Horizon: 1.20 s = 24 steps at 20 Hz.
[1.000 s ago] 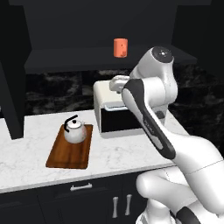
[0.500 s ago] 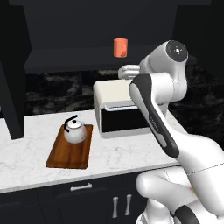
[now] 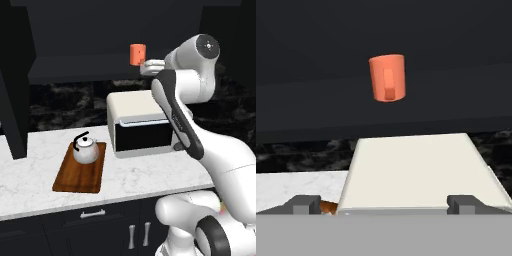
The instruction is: Pick the kettle from the counter and place it on the tray. Then pick the mug from the cabinet and place it on the tray. Then close the cabinet doors.
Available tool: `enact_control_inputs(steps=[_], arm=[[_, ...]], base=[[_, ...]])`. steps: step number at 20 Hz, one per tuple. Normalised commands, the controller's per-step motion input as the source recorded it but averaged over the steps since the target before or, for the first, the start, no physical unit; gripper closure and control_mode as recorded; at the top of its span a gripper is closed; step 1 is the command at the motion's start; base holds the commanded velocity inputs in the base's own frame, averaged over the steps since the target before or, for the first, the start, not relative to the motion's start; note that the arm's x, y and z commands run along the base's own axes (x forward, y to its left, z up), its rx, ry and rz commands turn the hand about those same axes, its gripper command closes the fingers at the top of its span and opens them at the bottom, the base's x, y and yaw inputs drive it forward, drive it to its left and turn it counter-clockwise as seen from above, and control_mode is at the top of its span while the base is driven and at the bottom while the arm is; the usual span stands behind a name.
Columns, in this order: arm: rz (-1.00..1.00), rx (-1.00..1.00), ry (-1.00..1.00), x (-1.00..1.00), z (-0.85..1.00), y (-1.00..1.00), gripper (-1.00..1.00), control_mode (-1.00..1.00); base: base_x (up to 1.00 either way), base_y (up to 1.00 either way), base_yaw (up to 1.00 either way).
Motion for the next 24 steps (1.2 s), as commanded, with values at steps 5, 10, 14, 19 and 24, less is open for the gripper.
enact_control_inputs(steps=[5, 10, 14, 19, 24], arm=[[0.00, 0.00, 0.05, 0.64, 0.08, -0.22, -1.00, -1.00], [0.00, -0.02, 0.07, 0.69, 0.00, -0.07, -1.00, -1.00], [0.00, -0.02, 0.00, 0.66, 0.00, 0.05, -1.00, -1.00], [0.00, -0.08, 0.00, 0.58, -0.05, 0.16, -1.00, -1.00], [0.00, -0.06, 0.00, 0.53, -0.07, 0.19, -1.00, -1.00]], base=[[0.00, 0.00, 0.00], [0.00, 0.00, 0.00], [0.00, 0.00, 0.00], [0.00, 0.00, 0.00], [0.00, 0.00, 0.00]])
